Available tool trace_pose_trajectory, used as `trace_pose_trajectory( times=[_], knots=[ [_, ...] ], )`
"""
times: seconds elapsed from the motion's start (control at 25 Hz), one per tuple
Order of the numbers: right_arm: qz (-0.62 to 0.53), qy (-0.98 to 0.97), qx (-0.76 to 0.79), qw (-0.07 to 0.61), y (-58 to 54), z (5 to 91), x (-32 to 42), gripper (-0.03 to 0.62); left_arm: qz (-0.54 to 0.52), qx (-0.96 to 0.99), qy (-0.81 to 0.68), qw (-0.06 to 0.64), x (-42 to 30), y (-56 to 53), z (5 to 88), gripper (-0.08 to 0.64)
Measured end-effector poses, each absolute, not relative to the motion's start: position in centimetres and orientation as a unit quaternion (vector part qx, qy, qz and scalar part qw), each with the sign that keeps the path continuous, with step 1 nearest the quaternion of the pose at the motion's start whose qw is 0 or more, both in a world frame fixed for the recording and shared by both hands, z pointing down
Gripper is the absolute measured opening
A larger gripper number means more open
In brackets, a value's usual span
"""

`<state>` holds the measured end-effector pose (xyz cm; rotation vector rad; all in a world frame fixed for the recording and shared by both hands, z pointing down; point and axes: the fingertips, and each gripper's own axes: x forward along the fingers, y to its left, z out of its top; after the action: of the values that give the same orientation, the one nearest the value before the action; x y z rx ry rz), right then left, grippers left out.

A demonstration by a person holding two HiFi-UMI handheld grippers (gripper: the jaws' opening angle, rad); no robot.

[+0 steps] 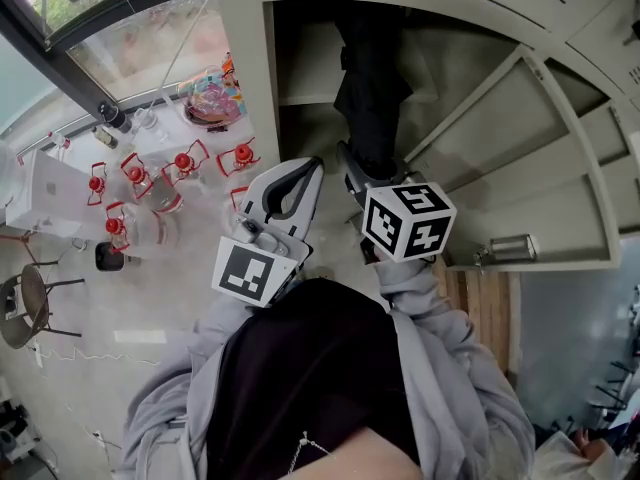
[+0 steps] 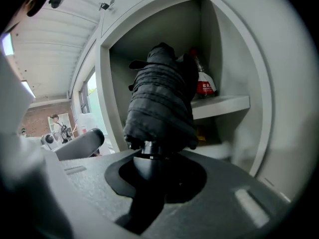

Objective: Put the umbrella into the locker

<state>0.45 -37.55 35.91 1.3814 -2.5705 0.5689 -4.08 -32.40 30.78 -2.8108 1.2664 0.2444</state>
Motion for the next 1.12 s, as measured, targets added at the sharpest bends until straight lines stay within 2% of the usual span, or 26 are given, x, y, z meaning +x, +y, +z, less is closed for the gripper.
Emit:
trace_pose_trajectory(
  times=[0.32,0.8,1.12],
  knots=[
    [0.180,-0.860,0.471,0.079,-39.2,34.2,1.0,0.075,0.084,-0.901,0.426,0.027,-3.8,-33.0,30.3,0.008],
    [0.254,-0.847,0.461,0.077,-40.1,35.0,0.9,0.083,0.095,-0.894,0.437,0.025,-3.6,-33.5,29.9,0.008],
    [0.262,-0.839,0.470,0.079,-40.2,34.9,1.0,0.097,0.094,-0.898,0.430,0.023,-3.0,-33.6,30.0,0.008]
  ],
)
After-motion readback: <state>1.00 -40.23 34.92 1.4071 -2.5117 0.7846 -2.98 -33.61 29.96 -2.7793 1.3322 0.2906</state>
